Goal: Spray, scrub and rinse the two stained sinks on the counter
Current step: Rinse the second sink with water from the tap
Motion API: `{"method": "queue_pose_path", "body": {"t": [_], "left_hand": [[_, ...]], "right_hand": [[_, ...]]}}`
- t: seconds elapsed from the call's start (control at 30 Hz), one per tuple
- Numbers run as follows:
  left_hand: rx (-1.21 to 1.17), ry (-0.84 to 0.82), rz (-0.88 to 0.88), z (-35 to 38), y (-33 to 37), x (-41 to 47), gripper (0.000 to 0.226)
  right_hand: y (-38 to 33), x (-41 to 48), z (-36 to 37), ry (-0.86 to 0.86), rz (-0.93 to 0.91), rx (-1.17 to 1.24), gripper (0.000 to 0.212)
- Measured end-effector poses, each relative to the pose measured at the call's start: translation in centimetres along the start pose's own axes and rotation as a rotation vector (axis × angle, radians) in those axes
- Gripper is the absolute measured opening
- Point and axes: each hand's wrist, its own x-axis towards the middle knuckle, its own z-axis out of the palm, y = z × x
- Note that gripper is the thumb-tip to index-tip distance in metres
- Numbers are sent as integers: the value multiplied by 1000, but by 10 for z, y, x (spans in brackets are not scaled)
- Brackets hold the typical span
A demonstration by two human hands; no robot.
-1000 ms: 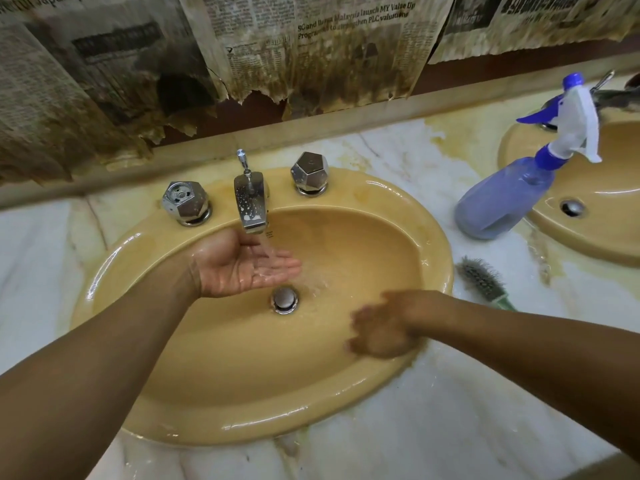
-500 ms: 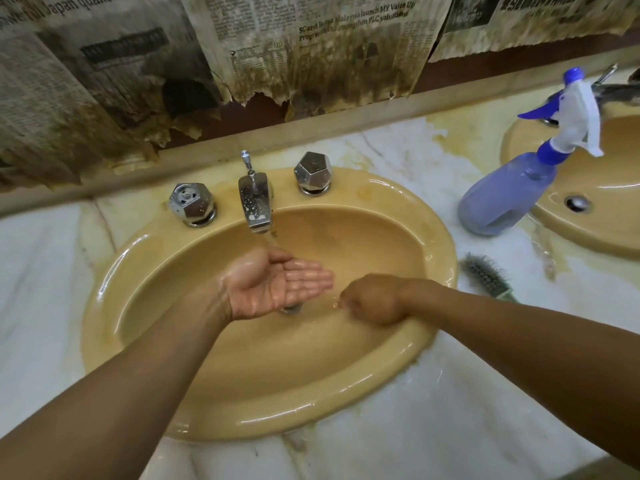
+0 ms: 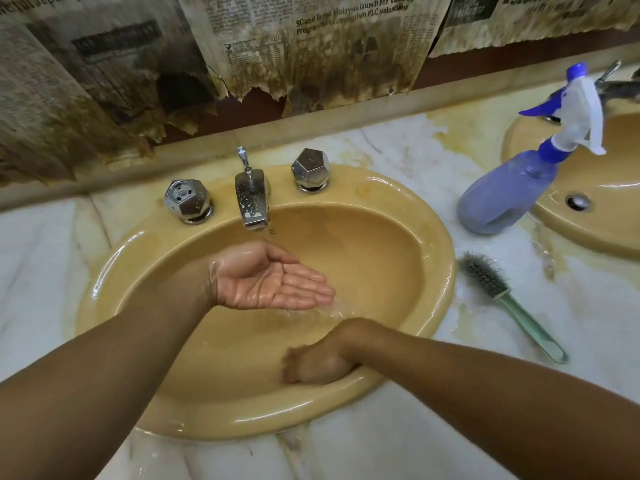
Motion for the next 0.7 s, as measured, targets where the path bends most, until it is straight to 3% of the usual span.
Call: {"method": "queue_pose_path", "body": {"t": [0.13,0.2,0.33,0.4,0.47,0.57,0.7], "left_hand": [[-68,132,155,-14,5,-11,55],[-145,147,251,-14,14,-15,59],[-215,-62,270,10,13,0,61],[-317,-107,253,14,4,8,64],[-359,-97,249,8,-9,13,66],[-339,-65,287,1,-25,10,61],[-295,265,484,-8,-27,-7,47]], "right_hand": [[87,-67,-17,274,356,-438,67],[108,-86,-33,289,451,-726,66],[116,-77,-42,333,411,-875,66],[122,-76,-42,484,334,-896,61],[127,-69,-41,743,183,-916,48],[119,-48,-51,1001,34,-628,29],[99,-26,-60,1038,188,87,30]]}}
